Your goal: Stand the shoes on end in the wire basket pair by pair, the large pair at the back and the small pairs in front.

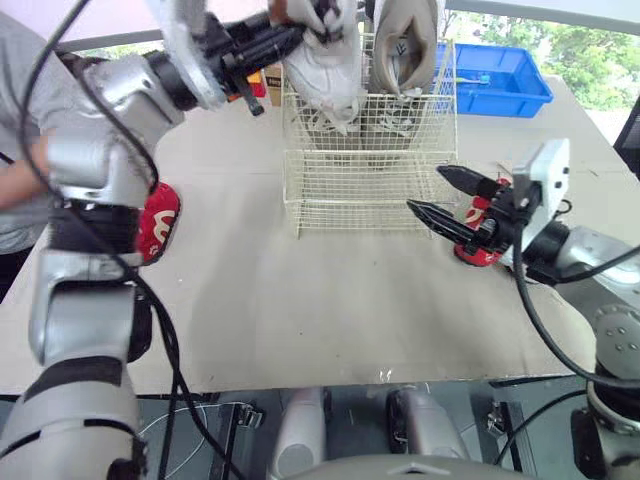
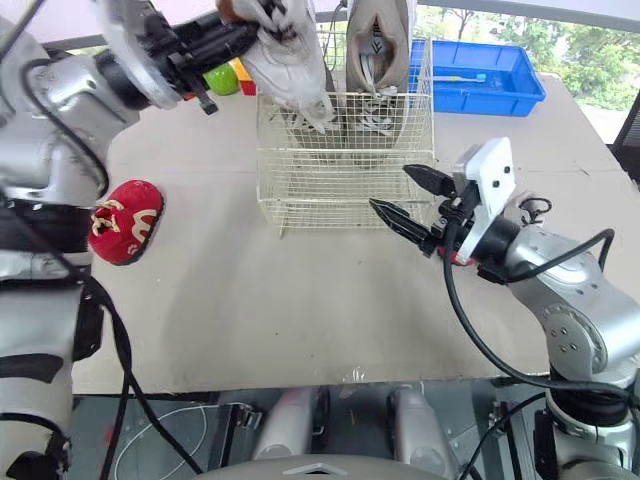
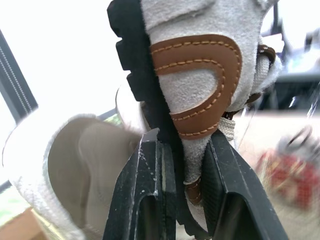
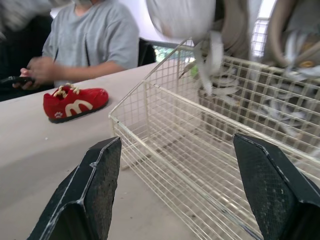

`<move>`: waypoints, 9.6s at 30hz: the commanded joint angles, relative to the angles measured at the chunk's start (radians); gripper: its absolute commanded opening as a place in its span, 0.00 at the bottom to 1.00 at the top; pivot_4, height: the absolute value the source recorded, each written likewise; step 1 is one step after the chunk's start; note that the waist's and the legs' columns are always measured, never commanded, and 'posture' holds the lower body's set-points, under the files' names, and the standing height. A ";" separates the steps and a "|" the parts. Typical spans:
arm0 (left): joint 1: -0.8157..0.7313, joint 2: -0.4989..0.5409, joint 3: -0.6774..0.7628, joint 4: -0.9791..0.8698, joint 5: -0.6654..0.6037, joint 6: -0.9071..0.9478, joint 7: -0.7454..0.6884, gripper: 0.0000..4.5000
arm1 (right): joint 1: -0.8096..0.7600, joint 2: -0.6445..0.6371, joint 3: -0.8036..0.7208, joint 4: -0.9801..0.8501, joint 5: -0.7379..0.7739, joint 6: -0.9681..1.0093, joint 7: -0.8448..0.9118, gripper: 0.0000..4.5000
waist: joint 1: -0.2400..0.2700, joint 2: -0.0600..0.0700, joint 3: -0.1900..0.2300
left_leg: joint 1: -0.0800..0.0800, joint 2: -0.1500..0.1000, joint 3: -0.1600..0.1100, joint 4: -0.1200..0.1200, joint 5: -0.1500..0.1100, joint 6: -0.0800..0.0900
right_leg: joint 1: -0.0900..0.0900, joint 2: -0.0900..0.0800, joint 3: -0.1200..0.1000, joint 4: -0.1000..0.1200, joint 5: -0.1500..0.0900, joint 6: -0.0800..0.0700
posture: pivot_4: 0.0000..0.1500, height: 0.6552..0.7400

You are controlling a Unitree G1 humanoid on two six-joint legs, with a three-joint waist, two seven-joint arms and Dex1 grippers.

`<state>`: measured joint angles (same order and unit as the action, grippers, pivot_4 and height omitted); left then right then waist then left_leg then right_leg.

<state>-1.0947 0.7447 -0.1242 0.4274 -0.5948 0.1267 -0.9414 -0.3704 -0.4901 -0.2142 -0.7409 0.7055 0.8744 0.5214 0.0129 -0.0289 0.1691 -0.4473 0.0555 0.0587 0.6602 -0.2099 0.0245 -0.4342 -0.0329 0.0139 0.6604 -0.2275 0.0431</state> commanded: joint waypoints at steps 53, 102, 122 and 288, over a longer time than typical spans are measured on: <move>0.405 -0.372 -0.023 -0.634 0.494 0.271 0.711 0.97 | 0.271 -0.360 -0.308 -0.160 0.385 -0.159 -0.033 1.00 | -0.001 0.001 -0.001 | 0.003 -0.003 -0.011 0.009 -0.001 0.002 | 0.012 0.005 0.003 0.001 -0.002 0.003 | 1.00 1.00; 0.169 -0.295 0.251 0.022 0.230 -0.132 0.184 0.01 | 0.276 -0.295 -0.098 -0.165 0.264 -0.270 -0.059 1.00 | 0.000 0.001 -0.001 | 0.001 -0.002 -0.011 0.010 -0.001 0.002 | 0.011 0.004 0.001 0.001 -0.002 0.003 | 1.00 1.00; 0.289 -0.236 0.227 -0.090 0.251 0.088 0.140 0.43 | 0.311 -0.299 -0.094 -0.185 0.276 -0.267 -0.083 1.00 | -0.004 0.001 -0.002 | 0.004 -0.001 -0.010 0.010 -0.001 0.002 | 0.012 0.005 0.003 0.002 -0.002 0.003 | 1.00 1.00; 0.704 -0.242 0.786 -0.787 -0.136 0.087 0.755 0.14 | -0.238 -0.047 0.206 0.179 -0.050 -0.268 0.238 1.00 | -0.014 -0.017 -0.005 | 0.011 0.002 0.010 -0.021 -0.005 -0.002 | 0.007 -0.023 0.007 -0.014 -0.003 -0.004 | 1.00 1.00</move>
<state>-0.3509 0.4770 0.6951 -0.2679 -0.6840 0.2344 -0.1573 -0.5553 -0.5205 0.0672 -0.5137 0.5801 0.5728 0.7576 -0.0015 -0.0461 0.1641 -0.4361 0.0565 0.0694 0.6399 -0.2145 0.0228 -0.4272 -0.0557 0.0193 0.6467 -0.2307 0.0396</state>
